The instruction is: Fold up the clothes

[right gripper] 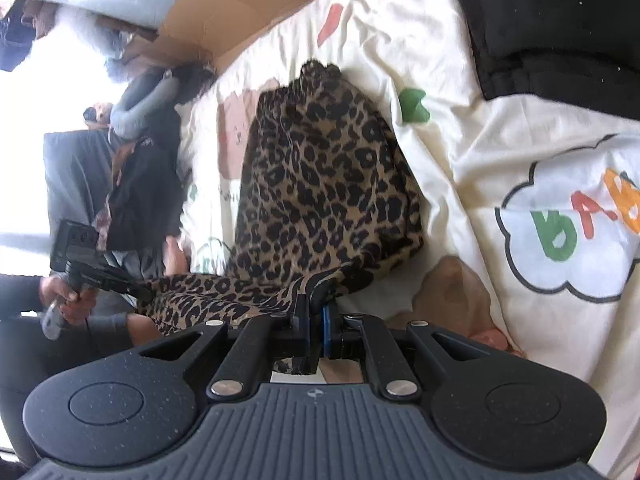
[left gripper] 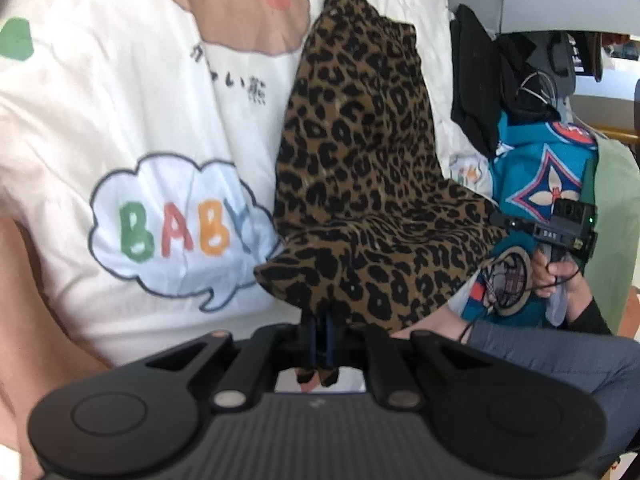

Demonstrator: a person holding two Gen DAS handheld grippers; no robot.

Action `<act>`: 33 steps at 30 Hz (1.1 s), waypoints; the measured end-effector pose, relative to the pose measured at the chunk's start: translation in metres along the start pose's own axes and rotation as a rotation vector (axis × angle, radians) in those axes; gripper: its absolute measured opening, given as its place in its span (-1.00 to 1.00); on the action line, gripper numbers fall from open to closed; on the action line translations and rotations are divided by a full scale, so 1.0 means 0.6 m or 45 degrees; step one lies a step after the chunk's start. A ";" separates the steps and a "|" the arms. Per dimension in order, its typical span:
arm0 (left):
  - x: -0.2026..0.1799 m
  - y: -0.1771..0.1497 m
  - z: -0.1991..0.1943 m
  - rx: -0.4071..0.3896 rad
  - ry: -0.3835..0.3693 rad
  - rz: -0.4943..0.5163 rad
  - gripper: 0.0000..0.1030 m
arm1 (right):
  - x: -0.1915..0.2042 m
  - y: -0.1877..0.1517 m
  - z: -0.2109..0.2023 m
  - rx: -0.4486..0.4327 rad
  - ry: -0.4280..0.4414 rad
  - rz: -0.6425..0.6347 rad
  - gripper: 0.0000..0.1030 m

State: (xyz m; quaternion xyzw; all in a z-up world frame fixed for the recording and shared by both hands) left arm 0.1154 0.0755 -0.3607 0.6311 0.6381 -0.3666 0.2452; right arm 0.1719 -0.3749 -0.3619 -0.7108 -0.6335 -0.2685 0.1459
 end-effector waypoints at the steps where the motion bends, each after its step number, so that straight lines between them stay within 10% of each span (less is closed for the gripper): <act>1: 0.001 0.006 -0.003 -0.007 0.000 0.006 -0.90 | 0.002 0.004 -0.001 -0.010 0.001 0.003 -0.92; 33: 0.117 0.216 0.032 -0.282 0.012 -0.057 -0.90 | -0.071 0.110 0.111 -0.239 -0.057 0.337 -0.92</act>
Point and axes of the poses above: each gripper's, at about its wrist camera, not at the fingertips, and z roughly the way its jaws point, x to its left, y to its top, the point moved 8 cm from there along z, roughly the way its jaws point, and after that the axes turned 12 degrees about -y, right-handed, at the moved point
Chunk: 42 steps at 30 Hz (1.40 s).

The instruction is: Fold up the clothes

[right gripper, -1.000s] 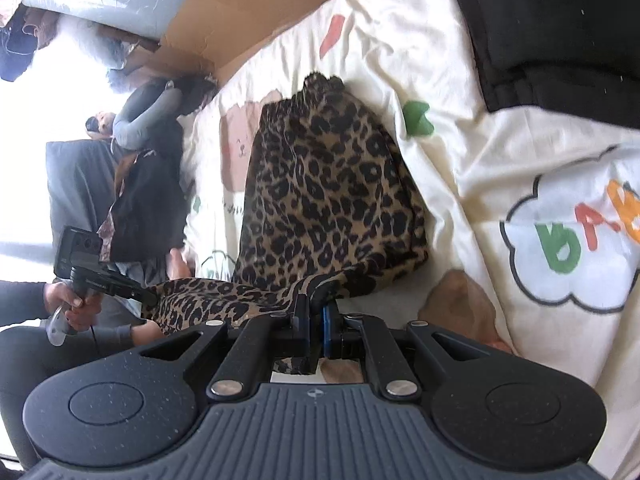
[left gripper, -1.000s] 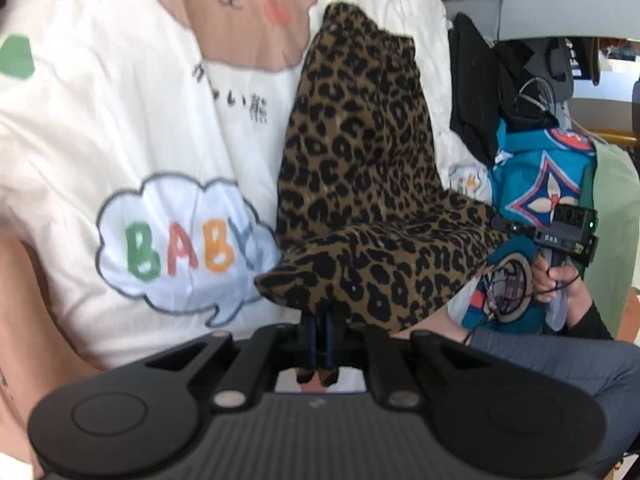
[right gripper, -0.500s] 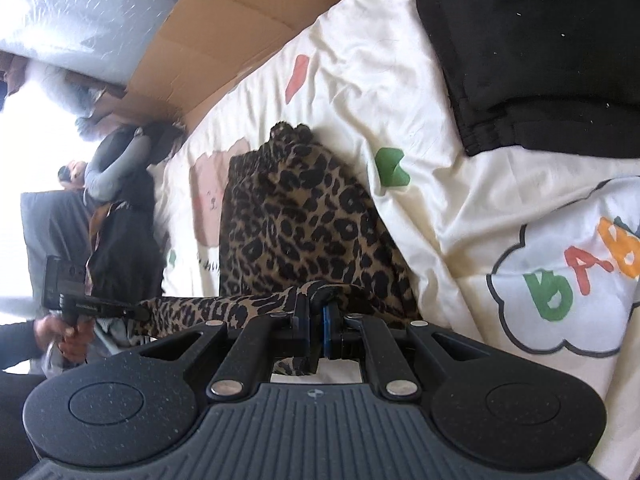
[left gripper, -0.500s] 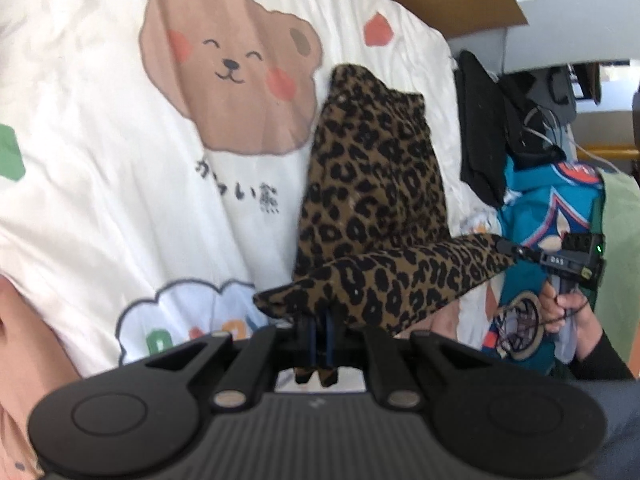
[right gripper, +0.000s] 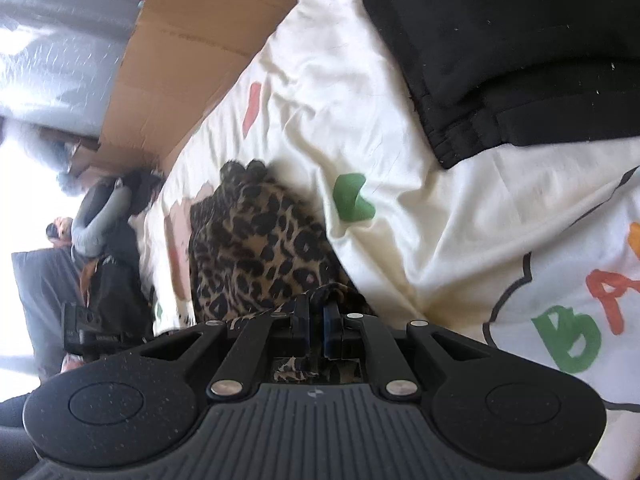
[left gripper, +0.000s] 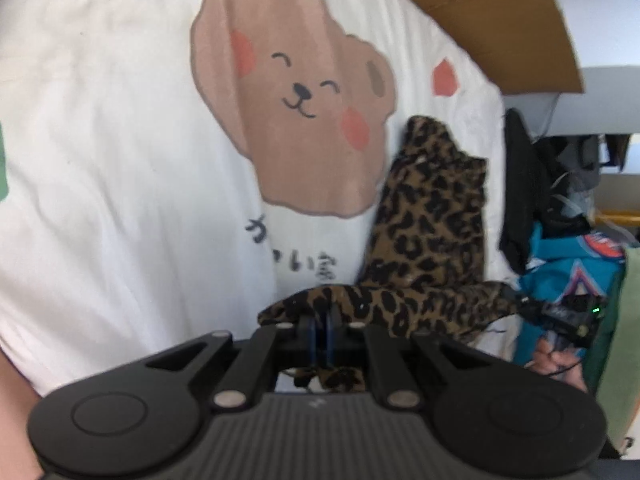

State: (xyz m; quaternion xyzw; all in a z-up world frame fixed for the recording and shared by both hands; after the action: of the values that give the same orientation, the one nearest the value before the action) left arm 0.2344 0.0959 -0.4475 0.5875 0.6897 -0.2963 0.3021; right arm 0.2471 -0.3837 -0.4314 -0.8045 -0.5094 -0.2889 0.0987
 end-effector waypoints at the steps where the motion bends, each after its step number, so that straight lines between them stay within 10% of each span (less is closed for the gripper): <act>1: 0.002 0.004 0.000 -0.019 -0.018 -0.021 -0.90 | -0.001 0.000 0.004 -0.008 -0.007 0.009 -0.92; 8: 0.008 0.016 0.005 -0.054 -0.066 -0.075 -0.78 | -0.002 -0.002 0.013 -0.016 -0.044 0.010 -0.84; 12: 0.003 0.007 0.008 -0.025 -0.053 -0.015 -0.38 | 0.009 -0.011 0.010 -0.003 -0.025 -0.029 -0.21; 17: -0.003 -0.014 0.019 0.015 -0.086 0.000 -0.07 | 0.025 -0.034 0.020 0.052 -0.004 -0.081 -0.21; 42: -0.062 0.066 -0.027 -0.212 -0.118 0.134 -0.06 | 0.075 0.032 0.021 -0.098 -0.004 -0.153 -0.20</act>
State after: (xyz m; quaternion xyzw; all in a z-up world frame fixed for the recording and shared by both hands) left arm 0.2774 0.0899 -0.4108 0.5816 0.6654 -0.2485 0.3965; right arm 0.2825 -0.3524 -0.4139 -0.7760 -0.5455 -0.3125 0.0494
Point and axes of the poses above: each gripper's, at about its wrist camera, not at the fingertips, and z roughly the way its jaws point, x to its left, y to its top, the point moved 8 cm from there along z, roughly the way its jaws point, and after that the axes turned 12 degrees about -y, right-handed, at the moved point
